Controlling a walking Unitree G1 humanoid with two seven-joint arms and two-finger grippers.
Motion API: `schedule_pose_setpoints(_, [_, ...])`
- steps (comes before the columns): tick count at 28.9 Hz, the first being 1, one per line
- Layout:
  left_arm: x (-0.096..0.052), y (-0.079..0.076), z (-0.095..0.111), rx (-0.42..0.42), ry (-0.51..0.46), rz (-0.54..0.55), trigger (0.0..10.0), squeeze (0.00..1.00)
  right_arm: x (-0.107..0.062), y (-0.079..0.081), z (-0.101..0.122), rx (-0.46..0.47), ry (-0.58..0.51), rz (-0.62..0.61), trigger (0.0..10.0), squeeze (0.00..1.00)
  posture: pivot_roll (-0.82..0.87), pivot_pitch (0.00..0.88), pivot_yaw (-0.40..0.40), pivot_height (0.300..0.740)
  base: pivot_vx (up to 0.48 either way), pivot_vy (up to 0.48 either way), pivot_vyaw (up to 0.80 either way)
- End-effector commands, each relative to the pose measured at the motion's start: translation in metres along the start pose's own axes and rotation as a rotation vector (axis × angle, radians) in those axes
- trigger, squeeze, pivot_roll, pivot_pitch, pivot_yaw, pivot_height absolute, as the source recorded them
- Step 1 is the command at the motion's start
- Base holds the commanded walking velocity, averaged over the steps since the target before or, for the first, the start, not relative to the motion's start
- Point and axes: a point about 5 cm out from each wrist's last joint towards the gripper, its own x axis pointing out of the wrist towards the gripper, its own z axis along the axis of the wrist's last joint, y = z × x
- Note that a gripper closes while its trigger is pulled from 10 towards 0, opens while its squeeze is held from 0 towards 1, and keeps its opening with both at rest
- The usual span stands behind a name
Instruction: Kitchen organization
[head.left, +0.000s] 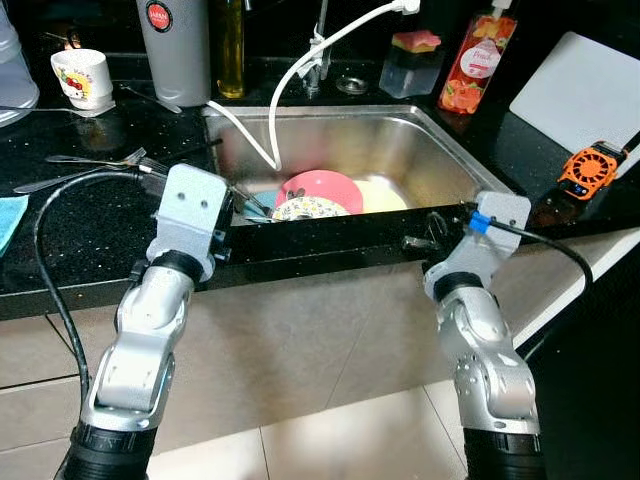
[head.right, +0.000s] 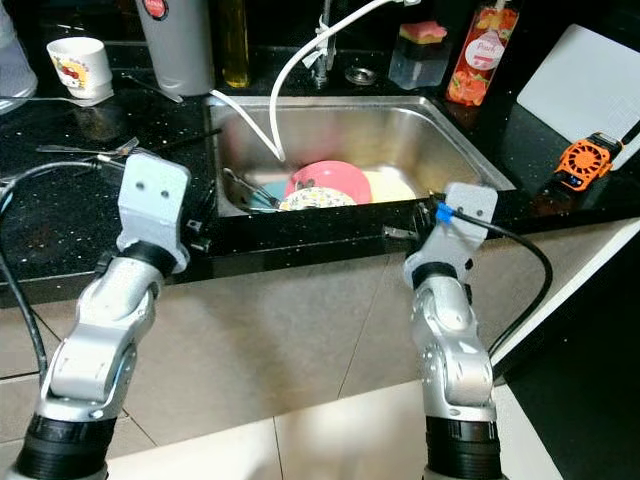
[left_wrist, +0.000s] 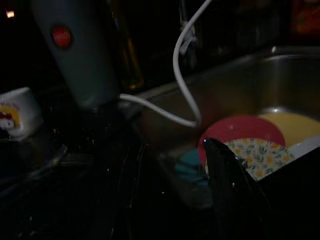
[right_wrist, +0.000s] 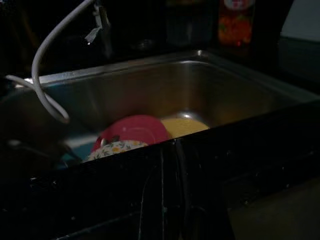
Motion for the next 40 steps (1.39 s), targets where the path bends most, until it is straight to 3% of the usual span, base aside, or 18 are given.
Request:
schedule_pose_setpoints(1, [-0.014, -0.004, -0.007, 0.034, -0.026, -0.023, 10.0, 0.0, -0.009, -0.009, -0.006, 0.004, -0.036, -0.045, 10.0, 0.0, 0.23, 0.058, -0.086, 0.74, 0.0, 0.0, 0.0])
schedule_pose_setpoints(9, [-0.024, -0.007, -0.013, 0.04, -0.038, -0.018, 10.0, 0.0, -0.012, -0.014, -0.011, -0.022, -0.037, -0.055, 10.0, 0.0, 0.22, 0.056, -0.092, 0.74, 0.0, 0.0, 0.0])
schedule_pose_setpoints(15, [-0.022, -0.01, -0.013, 0.022, -0.055, -0.03, 10.0, 0.0, -0.011, -0.013, -0.014, -0.045, -0.043, -0.05, 10.0, 0.0, 0.21, 0.051, -0.093, 0.74, 0.0, 0.0, 0.0])
schedule_pose_setpoints(19, [-0.02, -0.01, -0.01, -0.081, -0.039, -0.017, 10.0, 0.0, -0.013, -0.009, -0.017, -0.047, -0.043, -0.038, 10.0, 0.0, 0.21, 0.057, -0.103, 0.74, 0.0, 0.0, 0.0])
schedule_pose_setpoints(25, [-0.029, -0.012, 0.007, -0.009, -0.132, -0.143, 10.0, 0.0, -0.013, -0.014, -0.015, -0.044, -0.051, -0.054, 10.0, 0.0, 0.22, 0.057, -0.097, 0.74, 0.0, 0.0, 0.0])
schedule_pose_setpoints(31, [-0.042, -0.019, -0.002, 0.019, -0.102, -0.215, 10.0, 0.0, -0.015, -0.011, -0.016, -0.049, -0.056, -0.053, 10.0, 0.0, 0.21, 0.053, -0.085, 0.74, 0.0, 0.0, 0.0])
schedule_pose_setpoints(35, [-0.047, -0.02, -0.007, 0.017, -0.075, -0.223, 10.0, 0.0, -0.019, -0.011, -0.019, -0.057, -0.046, -0.045, 10.0, 0.0, 0.21, 0.057, -0.085, 0.74, 0.0, 0.0, 0.0])
schedule_pose_setpoints(40, [-0.038, -0.017, -0.002, -0.007, -0.084, -0.166, 10.0, 0.0, -0.02, -0.011, -0.021, -0.072, -0.029, -0.042, 10.0, 0.0, 0.2, 0.058, -0.095, 0.74, 0.0, 0.0, 0.0])
